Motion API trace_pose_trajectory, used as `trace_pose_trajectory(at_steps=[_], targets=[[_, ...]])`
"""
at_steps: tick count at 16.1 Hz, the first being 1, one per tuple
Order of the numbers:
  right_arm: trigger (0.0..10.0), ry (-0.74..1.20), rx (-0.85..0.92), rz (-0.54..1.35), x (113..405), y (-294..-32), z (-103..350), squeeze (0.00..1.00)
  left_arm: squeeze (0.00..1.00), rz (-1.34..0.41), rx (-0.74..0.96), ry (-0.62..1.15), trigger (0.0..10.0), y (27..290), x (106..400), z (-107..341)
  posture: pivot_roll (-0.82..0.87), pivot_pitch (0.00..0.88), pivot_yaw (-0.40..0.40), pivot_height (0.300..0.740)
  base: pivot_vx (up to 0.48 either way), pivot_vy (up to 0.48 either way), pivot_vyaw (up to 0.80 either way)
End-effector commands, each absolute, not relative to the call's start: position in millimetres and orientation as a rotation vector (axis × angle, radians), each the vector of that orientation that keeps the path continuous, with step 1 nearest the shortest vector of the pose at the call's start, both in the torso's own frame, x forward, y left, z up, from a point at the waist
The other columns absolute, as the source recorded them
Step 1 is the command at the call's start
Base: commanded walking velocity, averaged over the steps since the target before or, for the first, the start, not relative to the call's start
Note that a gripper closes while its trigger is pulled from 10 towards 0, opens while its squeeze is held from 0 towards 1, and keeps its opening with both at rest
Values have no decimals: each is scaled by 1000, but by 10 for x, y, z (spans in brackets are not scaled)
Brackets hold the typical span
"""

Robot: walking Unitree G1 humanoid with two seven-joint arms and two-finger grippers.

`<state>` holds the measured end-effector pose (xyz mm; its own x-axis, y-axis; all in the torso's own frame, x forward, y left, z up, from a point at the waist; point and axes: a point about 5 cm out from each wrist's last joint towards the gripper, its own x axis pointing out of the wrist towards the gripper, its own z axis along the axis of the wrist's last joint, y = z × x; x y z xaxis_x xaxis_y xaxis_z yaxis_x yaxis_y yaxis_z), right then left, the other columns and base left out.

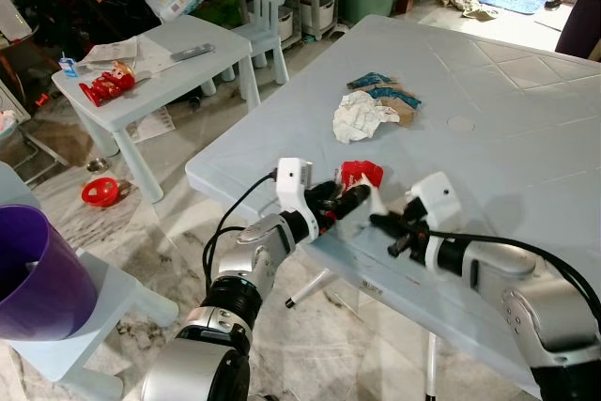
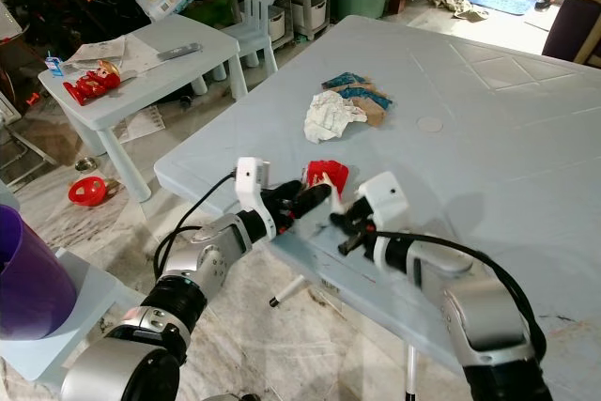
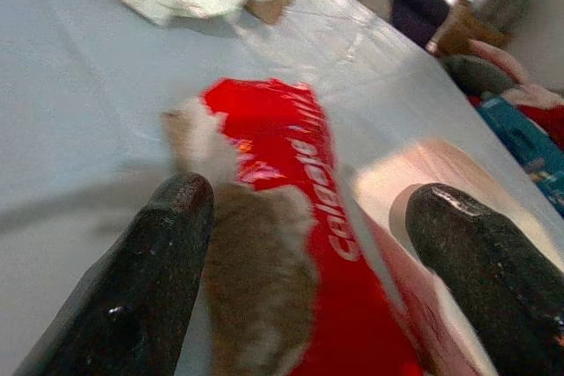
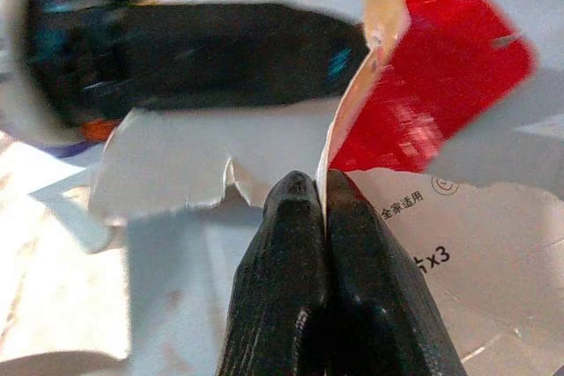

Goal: Picking trash to rubbish bin

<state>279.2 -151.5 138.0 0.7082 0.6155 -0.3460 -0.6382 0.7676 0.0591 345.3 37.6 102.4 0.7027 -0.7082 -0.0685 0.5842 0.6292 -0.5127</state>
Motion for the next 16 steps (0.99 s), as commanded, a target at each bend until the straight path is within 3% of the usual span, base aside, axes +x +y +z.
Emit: trace_pose_trajectory(at_steps=[1, 5, 10, 16], targets=[[0, 343, -44, 756, 2756, -1437, 1432, 0, 0, -727, -458, 278, 10000, 402, 3473, 1029, -120, 58, 59, 740, 0, 0, 0], [0, 342, -141, 617, 2871, -1618, 1385, 0, 0, -665, -308, 227, 10000, 506, 3574, 1147, -115, 52, 60, 740, 0, 0, 0], [0, 309, -280, 365, 3083, -1887, 1434, 0, 0, -645, -290, 159, 10000, 483, 3652, 1348, -108, 47, 63, 740, 0, 0, 0], [0, 276, -303, 236, 3163, -2059, 1460, 0, 0, -661, -222, 300, 10000, 250, 3619, 1255, -114, 45, 72, 740, 0, 0, 0]])
